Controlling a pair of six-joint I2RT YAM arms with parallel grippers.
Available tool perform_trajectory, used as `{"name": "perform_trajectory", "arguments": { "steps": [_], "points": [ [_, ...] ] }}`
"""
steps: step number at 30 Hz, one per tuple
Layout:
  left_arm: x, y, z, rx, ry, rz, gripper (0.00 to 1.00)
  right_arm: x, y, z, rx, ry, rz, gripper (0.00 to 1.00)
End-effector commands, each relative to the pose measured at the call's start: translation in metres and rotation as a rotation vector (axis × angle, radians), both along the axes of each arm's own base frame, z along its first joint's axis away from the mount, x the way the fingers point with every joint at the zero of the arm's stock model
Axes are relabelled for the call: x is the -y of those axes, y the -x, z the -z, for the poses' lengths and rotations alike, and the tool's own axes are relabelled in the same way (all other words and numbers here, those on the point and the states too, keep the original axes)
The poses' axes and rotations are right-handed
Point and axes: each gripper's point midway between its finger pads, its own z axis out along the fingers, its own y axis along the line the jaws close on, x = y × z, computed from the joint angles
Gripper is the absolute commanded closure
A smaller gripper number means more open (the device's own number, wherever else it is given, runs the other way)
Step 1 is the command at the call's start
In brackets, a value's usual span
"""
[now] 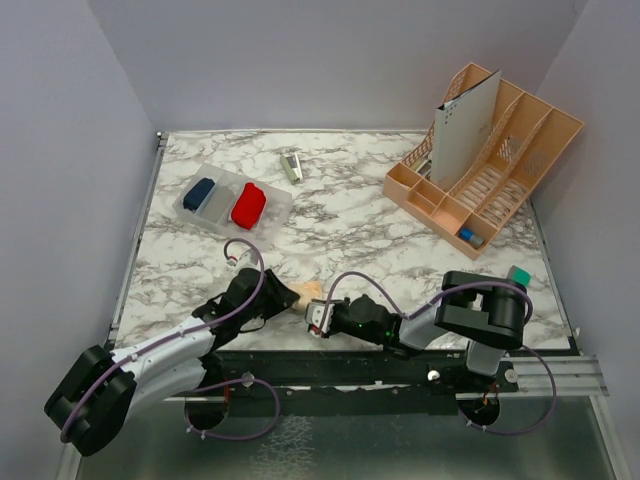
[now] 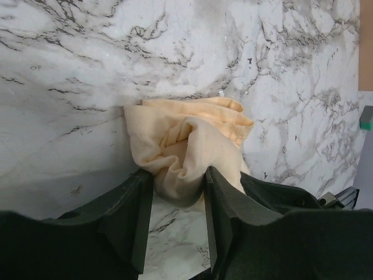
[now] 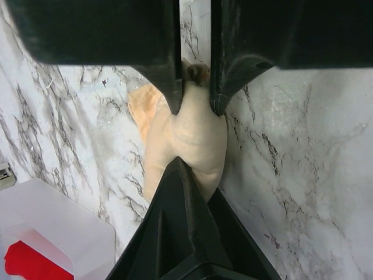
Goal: Roll the underwear
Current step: Roll the underwear to the center of the board.
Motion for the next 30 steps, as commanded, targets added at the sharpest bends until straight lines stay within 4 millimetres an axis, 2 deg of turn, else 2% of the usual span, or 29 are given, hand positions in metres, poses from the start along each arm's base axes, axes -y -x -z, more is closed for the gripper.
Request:
{"name": "perform_trajectory", "arguments": {
  "steps": [1, 5, 9, 12, 16, 23, 26, 30],
  "points": [
    [-0.022, 0.02, 0.026, -0.083, -0.122, 0.015, 0.5, 0.009, 0.01, 0.029, -0.149, 0.041, 0.044, 0.9],
    [-0.017, 0.017, 0.009, -0.039, -0.066, 0.011, 0.29, 0.008, 0.025, 0.033, -0.308, -0.066, 0.058, 0.94],
    [-0.011, 0.017, -0.008, -0.002, 0.0, 0.016, 0.22, 0.006, 0.037, 0.039, -0.508, -0.141, 0.099, 0.95],
    [-0.007, 0.018, -0.015, 0.013, 0.063, 0.015, 0.21, 0.004, 0.044, 0.042, -0.678, -0.217, 0.114, 0.95],
    [-0.004, 0.024, -0.012, 0.001, 0.103, 0.026, 0.21, 0.003, 0.044, 0.036, -0.806, -0.332, 0.132, 0.95],
    [-0.008, 0.029, -0.002, -0.047, 0.069, 0.019, 0.21, 0.008, 0.03, 0.038, -0.99, -0.425, 0.234, 0.94],
    [-0.004, 0.028, 0.004, -0.048, 0.106, 0.009, 0.21, 0.01, 0.024, 0.03, -1.032, -0.486, 0.222, 0.93],
    [0.007, 0.021, 0.001, -0.022, 0.186, 0.005, 0.22, 0.012, 0.021, 0.029, -1.083, -0.5, 0.225, 0.93]
  ]
}}
